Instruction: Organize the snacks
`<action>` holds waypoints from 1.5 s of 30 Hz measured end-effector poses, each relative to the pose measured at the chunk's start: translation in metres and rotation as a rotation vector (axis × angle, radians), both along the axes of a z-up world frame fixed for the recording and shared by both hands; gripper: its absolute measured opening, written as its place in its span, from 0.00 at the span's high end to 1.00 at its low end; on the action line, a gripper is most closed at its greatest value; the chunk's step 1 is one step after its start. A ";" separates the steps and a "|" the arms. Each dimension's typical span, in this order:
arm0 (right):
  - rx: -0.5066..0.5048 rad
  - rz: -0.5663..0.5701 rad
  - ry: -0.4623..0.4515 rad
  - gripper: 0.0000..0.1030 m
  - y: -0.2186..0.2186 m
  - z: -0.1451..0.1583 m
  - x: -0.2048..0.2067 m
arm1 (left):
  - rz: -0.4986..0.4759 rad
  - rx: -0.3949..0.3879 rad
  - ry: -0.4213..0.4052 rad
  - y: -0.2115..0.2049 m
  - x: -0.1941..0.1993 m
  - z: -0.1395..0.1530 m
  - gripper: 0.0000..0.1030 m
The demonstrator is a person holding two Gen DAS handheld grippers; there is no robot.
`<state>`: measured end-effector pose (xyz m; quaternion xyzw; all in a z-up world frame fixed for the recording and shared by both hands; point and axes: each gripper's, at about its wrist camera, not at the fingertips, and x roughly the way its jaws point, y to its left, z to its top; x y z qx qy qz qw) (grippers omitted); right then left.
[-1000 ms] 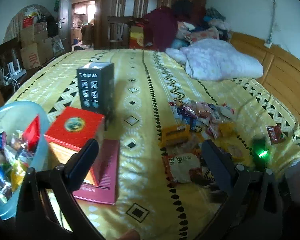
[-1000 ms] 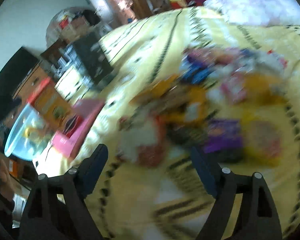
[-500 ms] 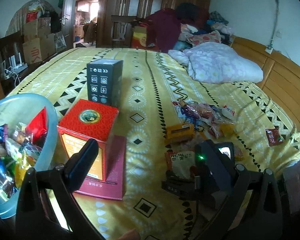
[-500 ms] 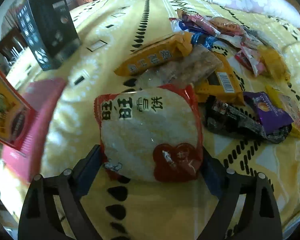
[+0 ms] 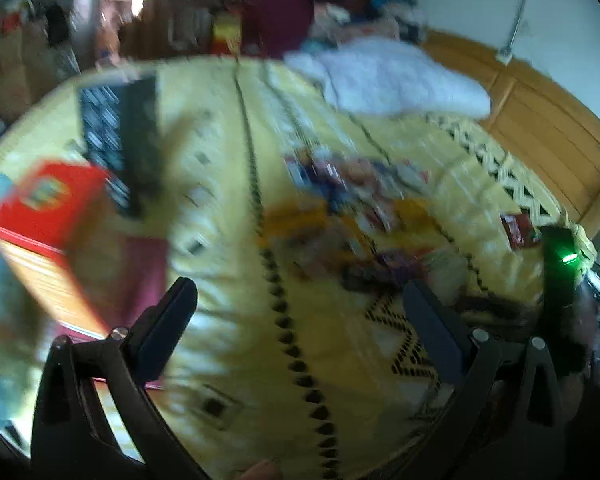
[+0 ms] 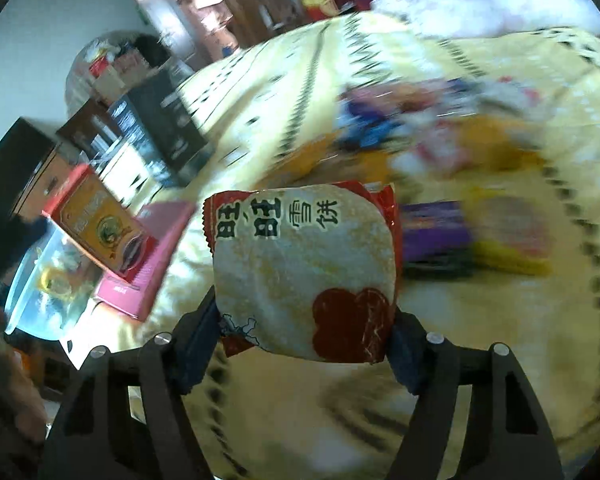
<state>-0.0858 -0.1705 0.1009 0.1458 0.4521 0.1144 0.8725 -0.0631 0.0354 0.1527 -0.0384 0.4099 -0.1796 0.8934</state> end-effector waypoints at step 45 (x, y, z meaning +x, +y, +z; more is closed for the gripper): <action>0.121 -0.150 0.016 0.25 -0.124 -0.023 -0.019 | -0.496 0.124 0.207 -0.156 0.024 -0.102 0.80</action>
